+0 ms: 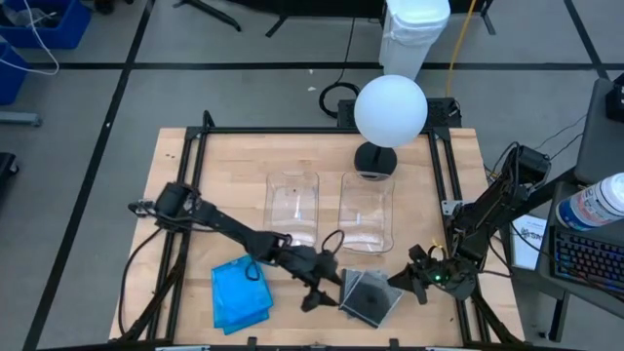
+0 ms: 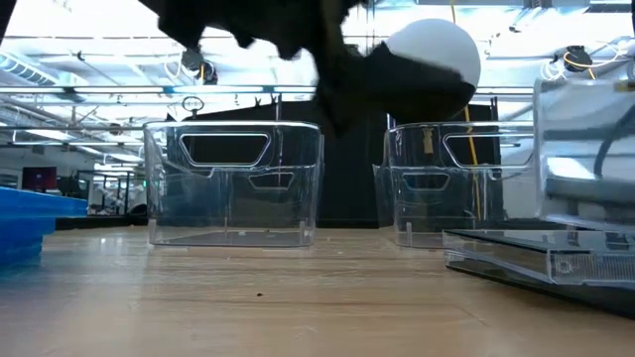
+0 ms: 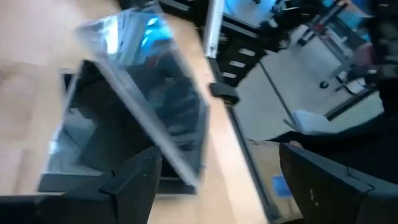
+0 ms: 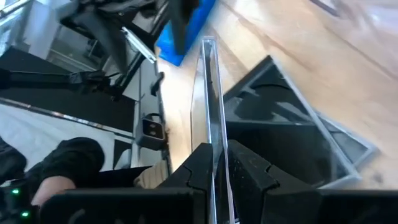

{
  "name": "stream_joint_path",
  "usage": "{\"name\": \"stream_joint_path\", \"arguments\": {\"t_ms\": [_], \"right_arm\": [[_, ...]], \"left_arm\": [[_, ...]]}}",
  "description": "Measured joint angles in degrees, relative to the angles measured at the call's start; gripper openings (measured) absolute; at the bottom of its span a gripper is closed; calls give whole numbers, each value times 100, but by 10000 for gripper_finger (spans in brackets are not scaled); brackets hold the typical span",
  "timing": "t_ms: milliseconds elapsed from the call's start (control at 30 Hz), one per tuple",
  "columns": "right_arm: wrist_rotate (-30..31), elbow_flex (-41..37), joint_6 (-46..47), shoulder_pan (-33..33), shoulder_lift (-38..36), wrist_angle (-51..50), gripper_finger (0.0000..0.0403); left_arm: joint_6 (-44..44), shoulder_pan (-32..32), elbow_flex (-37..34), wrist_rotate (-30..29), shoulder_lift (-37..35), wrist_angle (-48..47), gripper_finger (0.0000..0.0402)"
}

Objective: Pick & place jewel cases by type
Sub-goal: Put the black cd case into the right transparent bin

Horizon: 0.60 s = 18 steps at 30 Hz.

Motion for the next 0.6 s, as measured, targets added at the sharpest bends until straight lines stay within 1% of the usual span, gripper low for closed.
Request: {"name": "stream_joint_path", "arguments": {"t_ms": [233, 433, 600], "right_arm": [[0, 0, -192, 1, 0, 51, 34], [0, 0, -228, 0, 0, 51, 34], [9, 0, -282, 0, 0, 64, 34]], "left_arm": [[46, 189, 452, 7, 408, 27, 312], [69, 392, 556, -6, 644, 92, 295], [54, 526, 550, 0, 789, 189, 292]]}}
